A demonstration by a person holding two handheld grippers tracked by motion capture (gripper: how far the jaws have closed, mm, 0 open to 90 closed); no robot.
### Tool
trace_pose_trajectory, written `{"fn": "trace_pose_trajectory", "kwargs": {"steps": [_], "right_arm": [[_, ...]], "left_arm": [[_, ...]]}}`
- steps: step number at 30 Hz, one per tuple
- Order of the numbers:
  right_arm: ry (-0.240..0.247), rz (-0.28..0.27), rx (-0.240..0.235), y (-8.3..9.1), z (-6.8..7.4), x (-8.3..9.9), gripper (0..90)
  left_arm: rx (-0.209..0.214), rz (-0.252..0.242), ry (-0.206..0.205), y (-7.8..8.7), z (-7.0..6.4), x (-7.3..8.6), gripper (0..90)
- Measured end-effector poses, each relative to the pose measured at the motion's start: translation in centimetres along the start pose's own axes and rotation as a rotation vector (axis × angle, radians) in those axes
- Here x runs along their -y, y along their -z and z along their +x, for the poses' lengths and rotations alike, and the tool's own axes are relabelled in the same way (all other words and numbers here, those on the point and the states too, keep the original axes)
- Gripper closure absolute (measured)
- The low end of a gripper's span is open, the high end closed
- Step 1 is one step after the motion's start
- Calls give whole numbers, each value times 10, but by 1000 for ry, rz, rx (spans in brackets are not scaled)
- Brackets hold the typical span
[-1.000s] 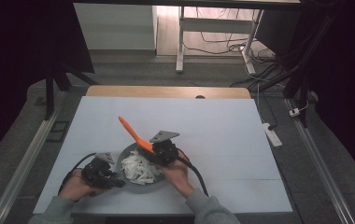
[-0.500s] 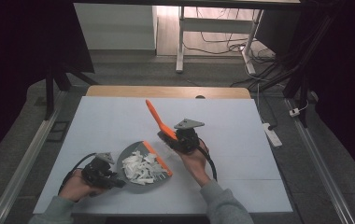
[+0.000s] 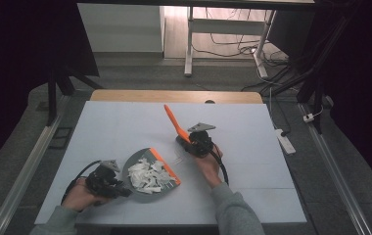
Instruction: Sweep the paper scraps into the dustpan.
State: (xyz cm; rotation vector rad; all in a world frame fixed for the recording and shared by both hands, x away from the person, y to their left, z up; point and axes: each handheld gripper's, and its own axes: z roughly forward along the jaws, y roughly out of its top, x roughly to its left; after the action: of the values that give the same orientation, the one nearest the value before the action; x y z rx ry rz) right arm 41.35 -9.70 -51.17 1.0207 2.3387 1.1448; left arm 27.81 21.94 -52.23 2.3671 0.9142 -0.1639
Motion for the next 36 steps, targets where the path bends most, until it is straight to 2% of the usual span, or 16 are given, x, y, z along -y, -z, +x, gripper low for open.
{"fn": "trace_pose_trajectory", "kwargs": {"steps": [7, 10, 15, 17, 21, 24, 29, 36], "right_arm": [[42, 5, -50, 0, 29, 2, 707], [50, -2, -107, -1, 45, 2, 708], [74, -21, -163, -3, 74, -1, 708], [46, -36, -222, -1, 81, -5, 708], [77, -50, -251, 6, 94, -13, 708], [90, -64, -240, 10, 94, -17, 707], [58, -112, -226, 23, 81, -21, 708], [43, -149, -217, 41, 70, -26, 708]], "left_arm": [[-4, -4, 7, -3, -1, -1, 614], [-5, -2, 9, -4, -1, -2, 614], [-7, -8, 12, -4, -1, -2, 614], [-4, -9, 14, -5, -1, -2, 614], [-5, -11, 15, -5, -1, -2, 614], [-5, -12, 16, -5, -1, -1, 614], [-2, -15, 15, -5, -1, -1, 614], [-3, -16, 15, -5, -1, -1, 614]]}}
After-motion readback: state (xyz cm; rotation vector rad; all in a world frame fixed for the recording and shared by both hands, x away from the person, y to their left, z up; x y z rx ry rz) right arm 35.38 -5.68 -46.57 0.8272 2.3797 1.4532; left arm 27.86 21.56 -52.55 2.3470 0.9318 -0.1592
